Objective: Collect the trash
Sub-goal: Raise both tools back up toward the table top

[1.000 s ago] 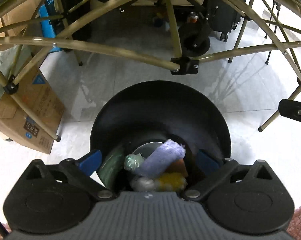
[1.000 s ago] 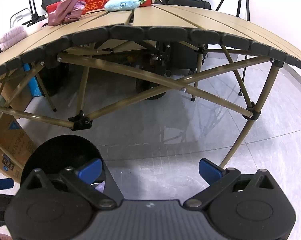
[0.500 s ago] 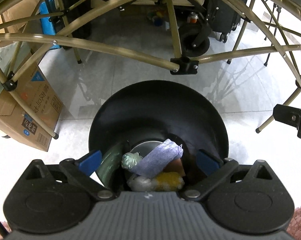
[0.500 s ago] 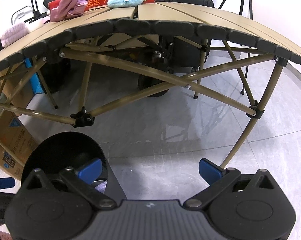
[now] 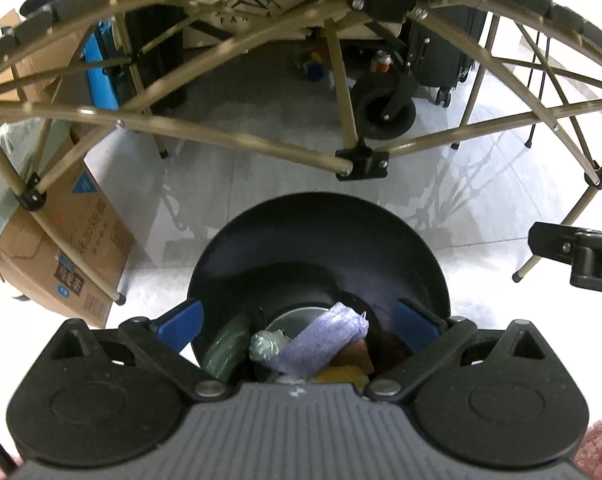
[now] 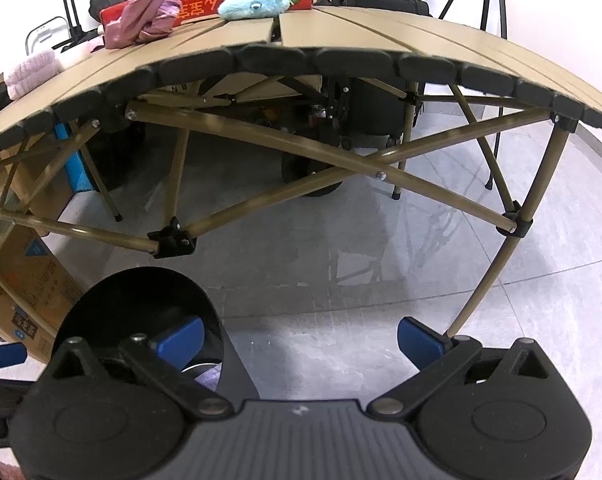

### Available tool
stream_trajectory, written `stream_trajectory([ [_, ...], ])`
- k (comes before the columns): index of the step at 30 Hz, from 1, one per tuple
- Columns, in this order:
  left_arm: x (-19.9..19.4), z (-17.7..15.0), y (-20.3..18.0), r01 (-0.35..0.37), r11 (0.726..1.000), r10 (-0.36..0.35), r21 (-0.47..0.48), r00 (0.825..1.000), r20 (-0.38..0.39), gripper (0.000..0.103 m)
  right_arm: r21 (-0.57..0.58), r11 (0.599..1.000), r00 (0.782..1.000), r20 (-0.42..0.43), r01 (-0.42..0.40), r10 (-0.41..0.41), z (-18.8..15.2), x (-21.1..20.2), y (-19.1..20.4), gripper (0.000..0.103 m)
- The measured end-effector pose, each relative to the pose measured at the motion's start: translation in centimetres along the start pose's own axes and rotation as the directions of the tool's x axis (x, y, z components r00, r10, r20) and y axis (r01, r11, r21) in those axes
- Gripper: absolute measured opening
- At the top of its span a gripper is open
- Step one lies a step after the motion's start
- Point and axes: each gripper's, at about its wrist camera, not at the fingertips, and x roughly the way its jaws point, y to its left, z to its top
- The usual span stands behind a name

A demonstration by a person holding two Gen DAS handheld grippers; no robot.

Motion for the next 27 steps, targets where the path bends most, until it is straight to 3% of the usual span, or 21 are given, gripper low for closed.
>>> stream_trajectory([
  [9,-2.1,0.1,0.4,-0.009,1.000,0.008,0.006,0.997,0.074,0.103,-0.005,0.999,0.998,0.058,-0.032,0.032,0.2,-1.4,0.4,0.103],
  [17,-4.7,-0.2,1.4,-0.054,0.998,0.052,0.010,0.985,0.167,0.103,-0.061,0.995,0.987,0.134,-0.084,0.091,0.1,-3.2,1.8,0.103],
  [27,-7.9,-1.3,2.3,-0.085,0.996,0.081,0.004,0.959,0.270,0.103,-0.124,0.978,0.938,0.284,-0.167,0.197,-0.6,-7.0,3.8,0.103],
])
